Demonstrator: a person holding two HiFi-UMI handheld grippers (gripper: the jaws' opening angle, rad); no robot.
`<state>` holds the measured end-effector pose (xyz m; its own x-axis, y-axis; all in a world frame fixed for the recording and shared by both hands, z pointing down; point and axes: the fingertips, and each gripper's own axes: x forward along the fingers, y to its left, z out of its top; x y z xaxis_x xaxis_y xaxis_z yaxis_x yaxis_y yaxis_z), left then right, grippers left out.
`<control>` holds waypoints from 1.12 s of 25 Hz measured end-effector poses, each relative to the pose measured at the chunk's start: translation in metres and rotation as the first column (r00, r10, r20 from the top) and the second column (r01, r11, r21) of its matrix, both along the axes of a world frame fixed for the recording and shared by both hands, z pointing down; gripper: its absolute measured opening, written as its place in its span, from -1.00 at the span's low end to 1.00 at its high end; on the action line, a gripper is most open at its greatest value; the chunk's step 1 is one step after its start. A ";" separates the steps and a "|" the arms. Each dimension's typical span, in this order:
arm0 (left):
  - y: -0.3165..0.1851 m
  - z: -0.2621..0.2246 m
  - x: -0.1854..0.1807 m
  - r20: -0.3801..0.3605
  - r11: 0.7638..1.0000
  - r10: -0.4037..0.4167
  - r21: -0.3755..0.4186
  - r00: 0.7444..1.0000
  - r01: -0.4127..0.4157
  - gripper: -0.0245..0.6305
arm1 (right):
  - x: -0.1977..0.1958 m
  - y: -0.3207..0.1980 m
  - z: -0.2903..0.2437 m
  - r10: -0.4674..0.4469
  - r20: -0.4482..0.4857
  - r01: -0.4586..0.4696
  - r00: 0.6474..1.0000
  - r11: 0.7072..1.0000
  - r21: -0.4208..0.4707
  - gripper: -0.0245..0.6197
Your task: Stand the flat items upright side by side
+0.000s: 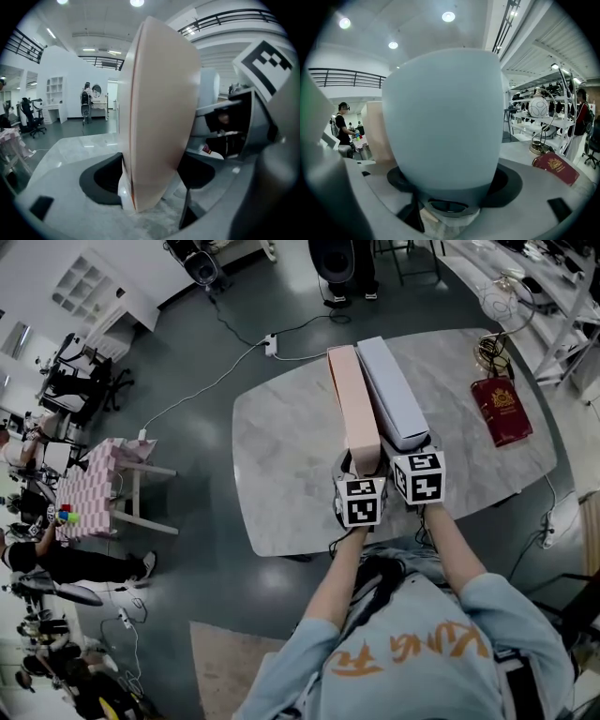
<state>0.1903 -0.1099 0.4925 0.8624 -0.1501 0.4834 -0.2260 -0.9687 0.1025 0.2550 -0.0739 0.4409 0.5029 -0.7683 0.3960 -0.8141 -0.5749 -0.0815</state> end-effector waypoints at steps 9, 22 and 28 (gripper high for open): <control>-0.005 -0.005 -0.006 -0.063 0.998 0.024 -0.050 0.998 -0.027 0.23 | -0.013 0.002 -0.004 -0.083 0.054 0.080 0.995 0.995 0.063 0.32; -0.006 -0.008 -0.010 -0.104 0.995 0.039 -0.086 0.994 -0.048 0.25 | -0.047 0.016 -0.018 -0.311 0.116 0.272 0.943 0.924 0.267 0.49; -0.009 -0.008 -0.011 -0.110 0.994 0.039 -0.095 0.993 -0.050 0.25 | -0.057 0.032 -0.016 -0.426 0.088 0.398 0.901 0.889 0.228 0.47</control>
